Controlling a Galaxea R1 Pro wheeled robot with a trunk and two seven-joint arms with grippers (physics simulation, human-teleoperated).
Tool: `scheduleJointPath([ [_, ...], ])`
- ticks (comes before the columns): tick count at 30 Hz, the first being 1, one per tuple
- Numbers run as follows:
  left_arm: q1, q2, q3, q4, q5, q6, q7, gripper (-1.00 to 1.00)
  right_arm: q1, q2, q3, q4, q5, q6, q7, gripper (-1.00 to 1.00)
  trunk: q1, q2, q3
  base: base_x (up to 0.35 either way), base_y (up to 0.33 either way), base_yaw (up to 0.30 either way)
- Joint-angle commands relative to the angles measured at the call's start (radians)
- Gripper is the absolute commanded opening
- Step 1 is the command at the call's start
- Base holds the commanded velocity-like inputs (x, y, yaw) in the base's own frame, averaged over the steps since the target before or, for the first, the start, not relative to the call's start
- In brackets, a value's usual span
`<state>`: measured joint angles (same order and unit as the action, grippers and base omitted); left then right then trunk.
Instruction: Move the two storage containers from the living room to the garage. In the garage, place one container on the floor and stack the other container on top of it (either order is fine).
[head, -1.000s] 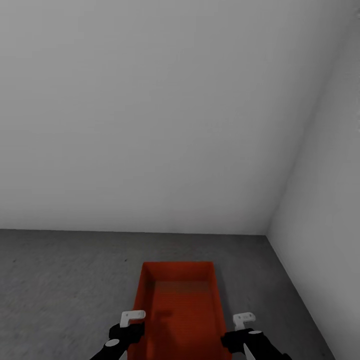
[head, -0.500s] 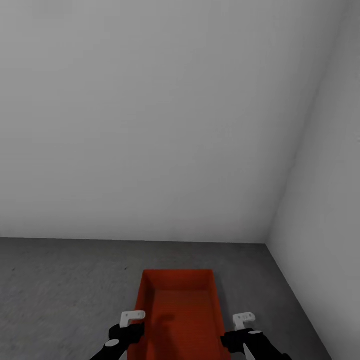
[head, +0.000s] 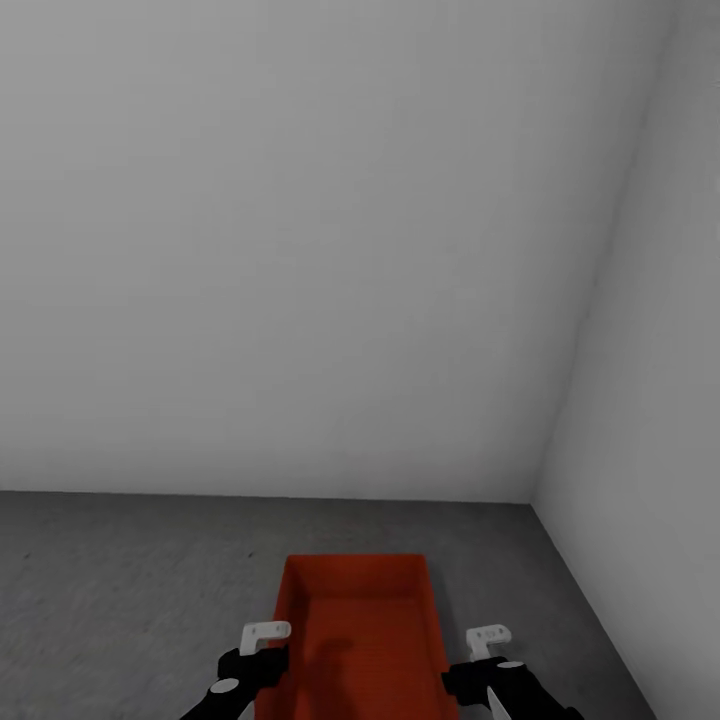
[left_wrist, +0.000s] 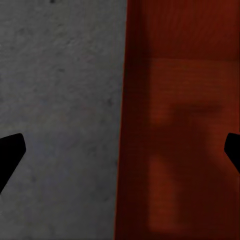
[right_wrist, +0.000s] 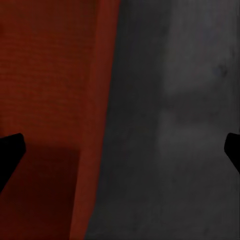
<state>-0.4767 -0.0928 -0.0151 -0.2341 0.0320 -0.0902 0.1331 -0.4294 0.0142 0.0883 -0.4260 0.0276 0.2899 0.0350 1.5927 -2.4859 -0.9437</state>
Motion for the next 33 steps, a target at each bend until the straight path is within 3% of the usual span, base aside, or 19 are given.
scheduleJointPath([
  [1, 0.000, 0.000, -0.002, 0.001, 0.003, -0.003, 0.003, 1.00, 0.000, 0.000, 0.002, -0.002, 0.003, 0.006, 0.002, 1.00, -0.004, 0.007, 0.002, 0.000, 0.000, 0.000],
  [33, 0.000, 0.000, -0.002, 0.001, 0.004, -0.005, 0.003, 1.00, 0.000, 0.000, 0.000, -0.003, 0.003, 0.006, 0.003, 1.00, -0.127, 0.231, 0.103, 0.000, 0.000, 0.000],
])
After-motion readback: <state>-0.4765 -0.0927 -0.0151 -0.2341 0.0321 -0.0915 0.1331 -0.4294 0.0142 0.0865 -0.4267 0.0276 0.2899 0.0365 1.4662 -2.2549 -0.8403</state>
